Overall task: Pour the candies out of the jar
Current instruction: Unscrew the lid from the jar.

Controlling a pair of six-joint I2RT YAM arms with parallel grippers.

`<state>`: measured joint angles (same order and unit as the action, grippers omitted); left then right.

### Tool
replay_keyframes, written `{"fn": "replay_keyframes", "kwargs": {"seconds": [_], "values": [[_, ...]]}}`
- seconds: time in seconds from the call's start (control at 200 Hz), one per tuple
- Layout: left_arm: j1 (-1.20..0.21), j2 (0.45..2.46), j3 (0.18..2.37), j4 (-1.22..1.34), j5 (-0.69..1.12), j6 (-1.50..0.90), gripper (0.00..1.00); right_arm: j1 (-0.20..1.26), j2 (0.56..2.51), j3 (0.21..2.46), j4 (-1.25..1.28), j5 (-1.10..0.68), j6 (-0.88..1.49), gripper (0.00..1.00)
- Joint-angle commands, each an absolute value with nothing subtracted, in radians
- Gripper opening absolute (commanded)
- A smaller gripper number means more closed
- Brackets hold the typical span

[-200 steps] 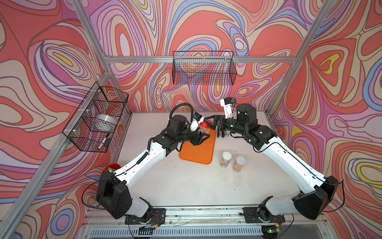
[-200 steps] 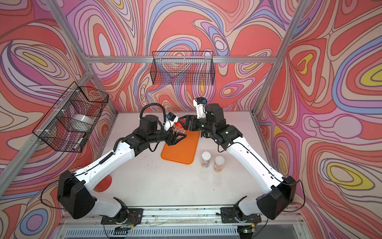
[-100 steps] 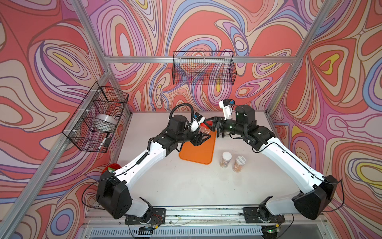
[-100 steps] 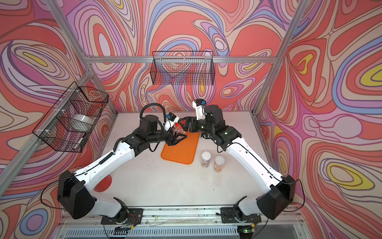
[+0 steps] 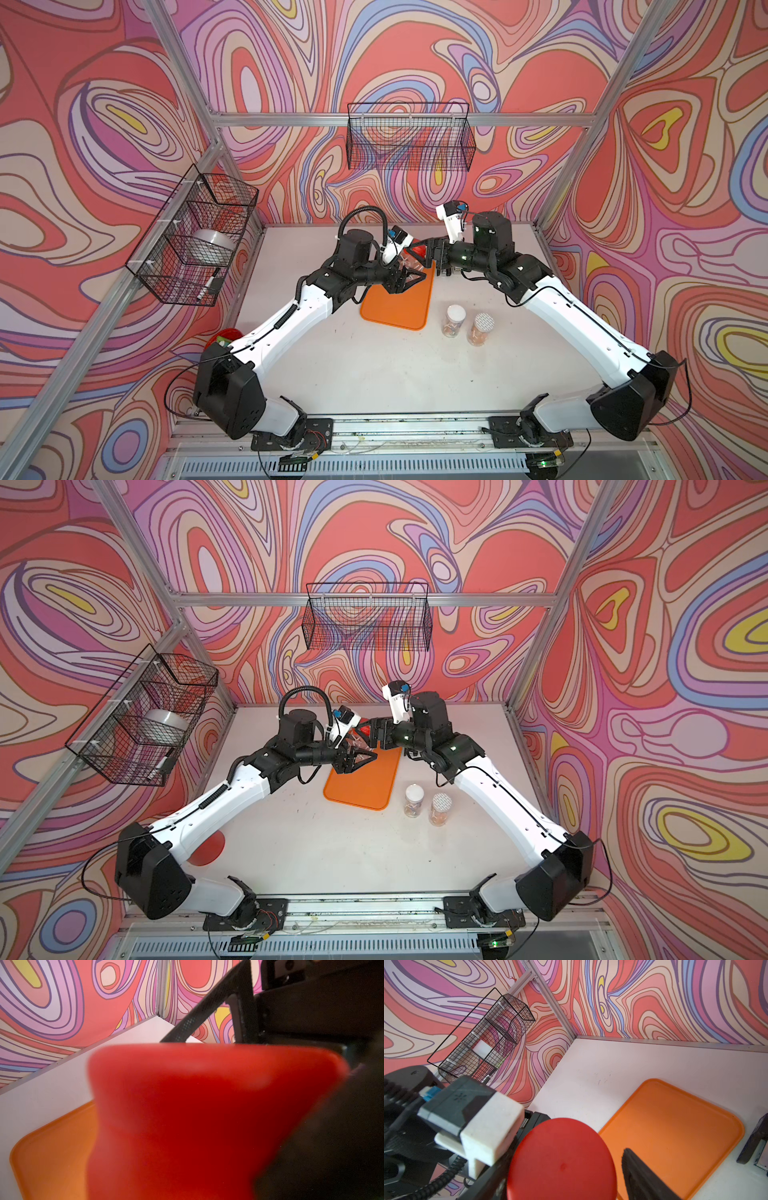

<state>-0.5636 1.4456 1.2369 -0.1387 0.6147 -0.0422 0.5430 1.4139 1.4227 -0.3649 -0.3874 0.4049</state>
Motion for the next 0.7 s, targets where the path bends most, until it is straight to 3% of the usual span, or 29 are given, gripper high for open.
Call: {"fn": "replay_keyframes", "kwargs": {"seconds": [0.0,0.08,0.17,0.27,0.456,0.696], "values": [[-0.581,1.434,1.273,-0.097,0.702,-0.013,0.00,0.550,1.450,1.412,-0.341,-0.400,0.388,0.82],[-0.581,1.423,1.261,-0.091,0.705,-0.009,0.00,0.549,1.447,1.405,-0.341,-0.418,0.387,0.75],[-0.577,1.411,1.252,-0.081,0.743,-0.003,0.00,0.549,1.431,1.389,-0.334,-0.453,0.352,0.55],[-0.560,1.408,1.249,-0.057,0.813,-0.024,0.00,0.535,1.399,1.360,-0.312,-0.527,0.292,0.46],[-0.501,1.408,1.228,0.049,0.973,-0.131,0.00,0.458,1.341,1.304,-0.230,-0.790,0.248,0.44],[-0.500,1.405,1.243,0.048,1.052,-0.140,0.00,0.420,1.375,1.345,-0.317,-0.918,0.166,0.44]]}}
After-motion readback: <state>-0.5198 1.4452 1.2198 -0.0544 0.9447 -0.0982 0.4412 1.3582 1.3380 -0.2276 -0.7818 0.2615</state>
